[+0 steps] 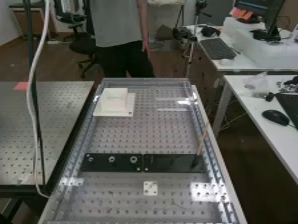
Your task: Grab the chopstick and place it in the clear container
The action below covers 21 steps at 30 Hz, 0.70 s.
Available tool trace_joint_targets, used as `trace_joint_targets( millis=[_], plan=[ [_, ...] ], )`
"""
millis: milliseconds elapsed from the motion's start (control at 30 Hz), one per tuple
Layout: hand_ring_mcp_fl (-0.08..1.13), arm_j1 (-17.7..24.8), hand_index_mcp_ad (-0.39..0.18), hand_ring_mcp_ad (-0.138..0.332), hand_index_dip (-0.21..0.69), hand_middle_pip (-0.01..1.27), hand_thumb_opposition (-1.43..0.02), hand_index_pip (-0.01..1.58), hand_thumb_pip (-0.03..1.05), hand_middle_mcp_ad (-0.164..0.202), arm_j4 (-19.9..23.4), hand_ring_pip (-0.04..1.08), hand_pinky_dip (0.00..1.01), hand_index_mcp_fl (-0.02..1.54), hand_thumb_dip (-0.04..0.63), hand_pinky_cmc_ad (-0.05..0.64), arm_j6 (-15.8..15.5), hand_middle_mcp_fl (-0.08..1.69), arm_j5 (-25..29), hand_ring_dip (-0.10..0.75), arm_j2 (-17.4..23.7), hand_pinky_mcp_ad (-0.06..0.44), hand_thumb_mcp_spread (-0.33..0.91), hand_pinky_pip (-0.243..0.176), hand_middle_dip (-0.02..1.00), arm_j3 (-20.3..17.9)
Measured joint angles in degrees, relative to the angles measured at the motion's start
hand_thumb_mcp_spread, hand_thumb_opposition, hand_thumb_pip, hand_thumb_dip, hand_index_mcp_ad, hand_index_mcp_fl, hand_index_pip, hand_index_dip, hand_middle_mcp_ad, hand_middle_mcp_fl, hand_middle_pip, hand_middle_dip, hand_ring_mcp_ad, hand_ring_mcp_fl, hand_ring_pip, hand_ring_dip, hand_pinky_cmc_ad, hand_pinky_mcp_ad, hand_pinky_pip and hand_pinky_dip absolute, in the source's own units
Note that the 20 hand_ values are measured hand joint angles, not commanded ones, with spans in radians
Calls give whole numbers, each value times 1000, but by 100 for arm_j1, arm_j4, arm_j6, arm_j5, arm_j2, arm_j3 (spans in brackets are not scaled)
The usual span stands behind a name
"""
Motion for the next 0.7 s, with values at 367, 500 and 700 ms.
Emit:
trace_joint_targets(
  millis=[367, 500, 700],
  plan=[
    [0, 28, -24, 126, -30, 87, -443, 24, 237, 59, 7, 54, 61, 2, 5, 115, 30, 12, 92, -2, 7, 87, 66, -42, 42, -8],
    [17, 46, 7, 175, -42, 113, -538, 51, 244, 58, 0, 63, 91, 7, 0, 166, 36, 3, 205, -17, 10, 133, 65, -72, 42, -11],
    [30, -17, 19, 199, -45, 138, -588, 68, 251, 75, -12, 72, 105, 7, -9, 195, 20, 10, 46, -17, 32, 147, 65, -75, 44, -26]
  ],
)
